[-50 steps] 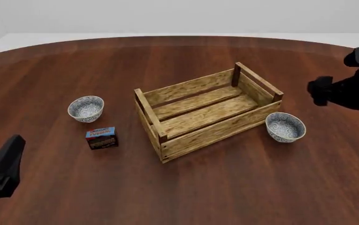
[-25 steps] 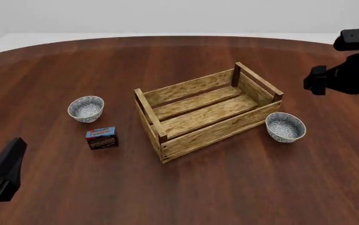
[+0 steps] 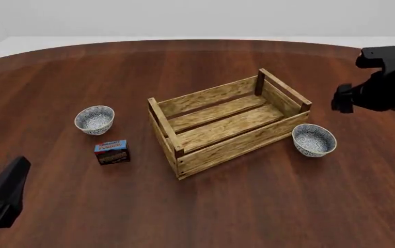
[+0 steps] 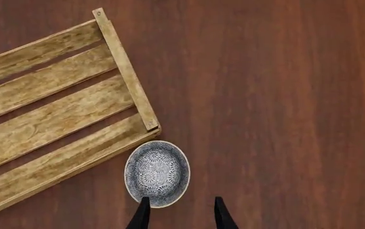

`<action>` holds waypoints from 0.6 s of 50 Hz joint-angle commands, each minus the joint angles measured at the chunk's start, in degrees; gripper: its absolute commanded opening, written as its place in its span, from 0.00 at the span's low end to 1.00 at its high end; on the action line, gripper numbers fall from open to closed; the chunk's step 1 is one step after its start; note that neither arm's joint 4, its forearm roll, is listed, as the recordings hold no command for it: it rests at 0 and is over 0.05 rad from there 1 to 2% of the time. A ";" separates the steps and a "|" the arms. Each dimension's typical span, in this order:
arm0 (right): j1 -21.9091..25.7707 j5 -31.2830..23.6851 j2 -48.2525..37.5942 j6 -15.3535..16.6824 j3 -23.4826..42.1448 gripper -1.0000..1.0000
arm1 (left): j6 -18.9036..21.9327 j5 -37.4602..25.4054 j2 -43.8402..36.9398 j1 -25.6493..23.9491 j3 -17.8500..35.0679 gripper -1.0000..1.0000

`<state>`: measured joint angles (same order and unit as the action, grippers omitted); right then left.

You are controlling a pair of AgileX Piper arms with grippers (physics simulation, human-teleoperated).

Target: Stack the right bowl on the left bowl and place them in the tray.

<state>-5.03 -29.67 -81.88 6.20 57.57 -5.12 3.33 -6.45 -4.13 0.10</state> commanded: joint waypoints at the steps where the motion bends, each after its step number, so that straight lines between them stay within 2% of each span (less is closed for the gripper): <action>1: -1.80 4.79 0.81 1.29 -3.86 1.00 | 0.82 -4.47 4.27 -0.13 -0.10 1.00; 8: -1.01 6.30 -1.20 0.18 -4.21 1.00 | 0.99 -5.90 5.64 -0.25 -0.10 1.00; 12: -1.56 7.67 -3.02 0.62 -4.54 1.00 | 1.02 -6.48 5.97 -0.31 -0.10 1.00; 30: -0.93 11.45 -7.79 -0.59 -6.04 1.00 | 1.12 -5.67 4.65 -0.50 -0.10 1.00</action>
<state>-5.34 -22.49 -91.67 5.93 55.34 -5.11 -1.90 -2.23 -4.41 0.09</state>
